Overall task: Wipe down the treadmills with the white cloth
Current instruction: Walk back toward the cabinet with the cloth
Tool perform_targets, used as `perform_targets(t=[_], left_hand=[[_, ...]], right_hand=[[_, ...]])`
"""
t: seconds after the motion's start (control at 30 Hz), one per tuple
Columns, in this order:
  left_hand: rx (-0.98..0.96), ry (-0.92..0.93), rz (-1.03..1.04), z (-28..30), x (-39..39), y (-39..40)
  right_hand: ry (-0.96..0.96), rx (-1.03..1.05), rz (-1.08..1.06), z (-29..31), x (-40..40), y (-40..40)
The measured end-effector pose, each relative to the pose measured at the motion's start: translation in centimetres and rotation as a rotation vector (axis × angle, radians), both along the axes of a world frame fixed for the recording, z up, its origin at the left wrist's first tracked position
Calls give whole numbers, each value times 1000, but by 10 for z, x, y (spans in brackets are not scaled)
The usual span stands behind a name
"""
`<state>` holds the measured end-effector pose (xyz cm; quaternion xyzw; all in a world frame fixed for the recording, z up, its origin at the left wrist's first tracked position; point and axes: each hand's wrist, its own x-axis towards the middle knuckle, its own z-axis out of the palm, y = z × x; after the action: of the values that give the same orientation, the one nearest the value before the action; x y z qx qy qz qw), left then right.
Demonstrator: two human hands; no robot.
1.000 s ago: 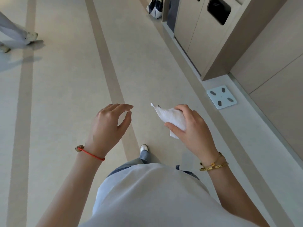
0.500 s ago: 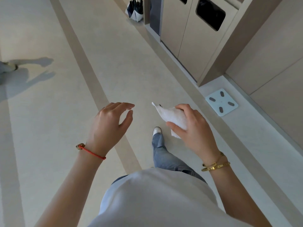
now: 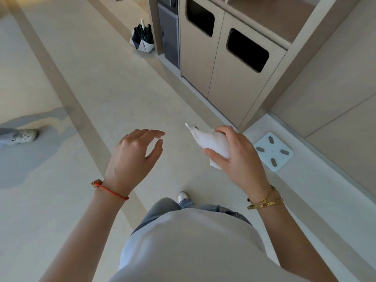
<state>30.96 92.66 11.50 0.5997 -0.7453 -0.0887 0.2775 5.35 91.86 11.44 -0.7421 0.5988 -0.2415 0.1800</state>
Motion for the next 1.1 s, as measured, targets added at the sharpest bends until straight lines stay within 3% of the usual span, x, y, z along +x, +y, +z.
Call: perform_targets(t=[0.73,1.1], left_hand=[[-13,-37,-495,7,15,-464],[5,-35,-710,-2,-46,-631]], right_hand=[[-17,36,-470,-14,48,-347],[43,-12,-684,-25,-1,-467]])
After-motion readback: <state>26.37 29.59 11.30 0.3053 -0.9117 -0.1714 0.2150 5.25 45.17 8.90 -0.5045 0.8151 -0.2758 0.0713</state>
